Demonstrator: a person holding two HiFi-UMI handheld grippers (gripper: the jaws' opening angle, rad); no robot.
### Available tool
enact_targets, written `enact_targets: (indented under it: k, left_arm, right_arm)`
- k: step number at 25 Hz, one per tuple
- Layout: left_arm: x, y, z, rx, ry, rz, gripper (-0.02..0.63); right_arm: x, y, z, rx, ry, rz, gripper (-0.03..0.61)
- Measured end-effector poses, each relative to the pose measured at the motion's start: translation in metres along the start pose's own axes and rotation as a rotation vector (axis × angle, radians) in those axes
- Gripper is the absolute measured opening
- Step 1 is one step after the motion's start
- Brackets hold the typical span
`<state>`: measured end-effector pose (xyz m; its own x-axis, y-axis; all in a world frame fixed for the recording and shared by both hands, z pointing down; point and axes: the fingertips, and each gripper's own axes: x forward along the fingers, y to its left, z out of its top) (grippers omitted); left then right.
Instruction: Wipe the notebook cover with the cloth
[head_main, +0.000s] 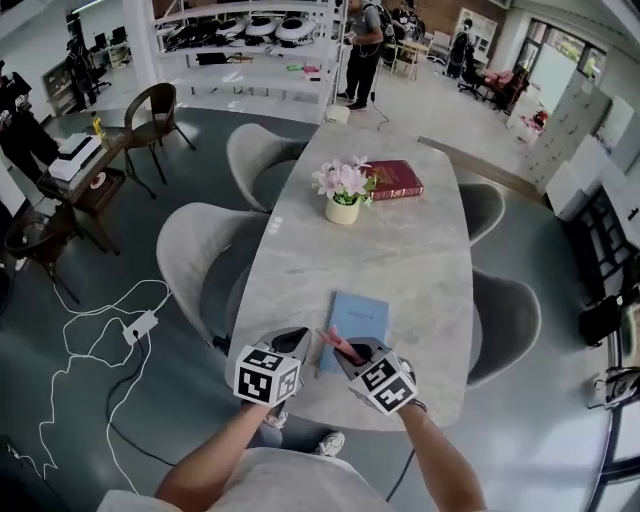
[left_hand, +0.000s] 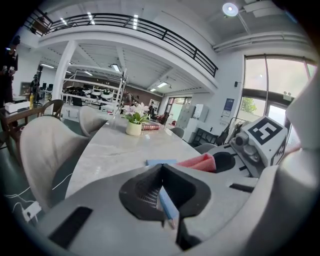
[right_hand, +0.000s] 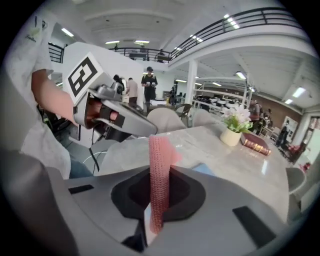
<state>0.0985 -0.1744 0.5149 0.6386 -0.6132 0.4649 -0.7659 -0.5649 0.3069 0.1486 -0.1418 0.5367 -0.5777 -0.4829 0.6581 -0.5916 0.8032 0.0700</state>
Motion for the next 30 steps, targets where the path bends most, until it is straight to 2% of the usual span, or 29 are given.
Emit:
enact_targets:
  k: [7,17,23,30]
  left_arm:
    - [0.005,-0.022,0.037,0.070,-0.035,-0.053,0.006]
    - [0.000,-0.045,0.077,0.151,-0.081,-0.061,0.008]
    - [0.001,-0.051,0.089,0.186,-0.094,-0.052,0.007]
    - [0.002,-0.053,0.097,0.203,-0.104,-0.046,0.006]
  right_arm:
    - [-0.065,-0.050,0.033,0.154,-0.198,-0.222,0.015]
    - [-0.154,-0.095,0.035,0.361,-0.386,-0.472,0.015]
    - [-0.187,-0.113,0.029,0.514,-0.507,-0.562,0.015]
    - [-0.188,-0.114,0.031,0.512,-0.520,-0.562,0.015]
